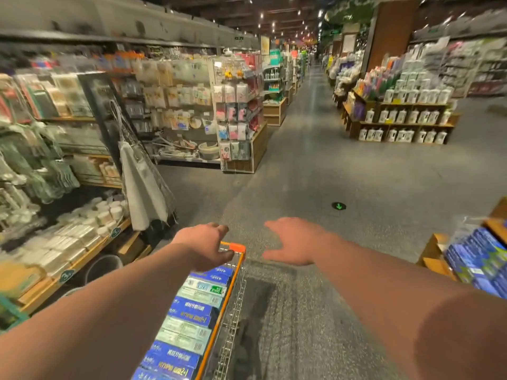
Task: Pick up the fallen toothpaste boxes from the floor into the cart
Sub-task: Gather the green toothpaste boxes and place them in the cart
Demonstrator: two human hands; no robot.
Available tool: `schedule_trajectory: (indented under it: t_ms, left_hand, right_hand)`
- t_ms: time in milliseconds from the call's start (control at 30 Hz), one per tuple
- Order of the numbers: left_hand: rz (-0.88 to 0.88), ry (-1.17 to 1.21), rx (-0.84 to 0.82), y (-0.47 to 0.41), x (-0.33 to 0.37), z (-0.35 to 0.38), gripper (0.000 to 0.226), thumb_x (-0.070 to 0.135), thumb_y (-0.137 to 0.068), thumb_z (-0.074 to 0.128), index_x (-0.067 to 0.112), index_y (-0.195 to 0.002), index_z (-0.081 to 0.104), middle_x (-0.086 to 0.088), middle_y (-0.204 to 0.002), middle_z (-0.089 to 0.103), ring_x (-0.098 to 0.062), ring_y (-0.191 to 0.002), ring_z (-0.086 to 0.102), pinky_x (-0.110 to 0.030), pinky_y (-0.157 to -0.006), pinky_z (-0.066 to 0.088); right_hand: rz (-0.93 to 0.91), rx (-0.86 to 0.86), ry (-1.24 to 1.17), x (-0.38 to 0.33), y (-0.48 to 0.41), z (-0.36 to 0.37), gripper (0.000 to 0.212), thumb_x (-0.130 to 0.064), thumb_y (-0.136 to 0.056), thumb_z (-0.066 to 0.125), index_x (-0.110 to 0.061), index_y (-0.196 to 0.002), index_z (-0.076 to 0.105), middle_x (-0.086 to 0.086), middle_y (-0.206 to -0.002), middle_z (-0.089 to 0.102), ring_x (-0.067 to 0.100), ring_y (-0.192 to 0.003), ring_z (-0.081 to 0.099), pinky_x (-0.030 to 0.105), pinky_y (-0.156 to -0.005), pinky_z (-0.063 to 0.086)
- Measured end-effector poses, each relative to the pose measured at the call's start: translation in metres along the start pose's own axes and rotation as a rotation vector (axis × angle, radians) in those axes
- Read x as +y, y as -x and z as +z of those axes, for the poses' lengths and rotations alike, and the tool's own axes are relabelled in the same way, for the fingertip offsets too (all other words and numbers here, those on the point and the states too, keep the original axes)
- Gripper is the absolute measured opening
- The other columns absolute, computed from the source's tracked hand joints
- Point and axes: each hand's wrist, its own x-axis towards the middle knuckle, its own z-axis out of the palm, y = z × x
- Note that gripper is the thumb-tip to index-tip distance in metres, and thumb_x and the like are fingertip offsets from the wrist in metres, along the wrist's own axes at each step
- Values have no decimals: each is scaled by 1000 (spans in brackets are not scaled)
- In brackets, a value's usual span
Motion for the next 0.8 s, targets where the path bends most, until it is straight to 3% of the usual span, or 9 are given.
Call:
schedule_trajectory:
  t_ms: [333, 700, 800]
  left_hand:
    - [9, 82, -8, -121, -14, -27, 74, 67, -96, 44, 28, -157, 30, 0, -154, 44, -24, -131, 52, -40, -101, 47]
    - [-66, 104, -36, -325, -105, -23, 75, 66, -96, 44, 25, -157, 31, -1, -156, 43, -26, -133, 51, -40, -103, 46]
    - [-189, 130, -101, -438, -123, -16, 76, 66, -96, 45, 26, -158, 30, 0, -157, 42, -26, -134, 50, -40, -103, 46]
  right_hand:
    - [-18, -21, 30, 75, -110, -40, 89, -75, -85, 53, -29, -157, 28, 3, -158, 38, 23, -142, 39, 44, -111, 39]
    - [-66, -53, -33, 151, -339, -67, 88, -75, -86, 53, -29, -157, 28, 0, -157, 40, 20, -142, 39, 43, -114, 37]
    - [-122, -103, -34, 215, -458, -68, 87, -74, -87, 52, -30, -158, 26, -1, -156, 41, 20, -141, 40, 43, -112, 39]
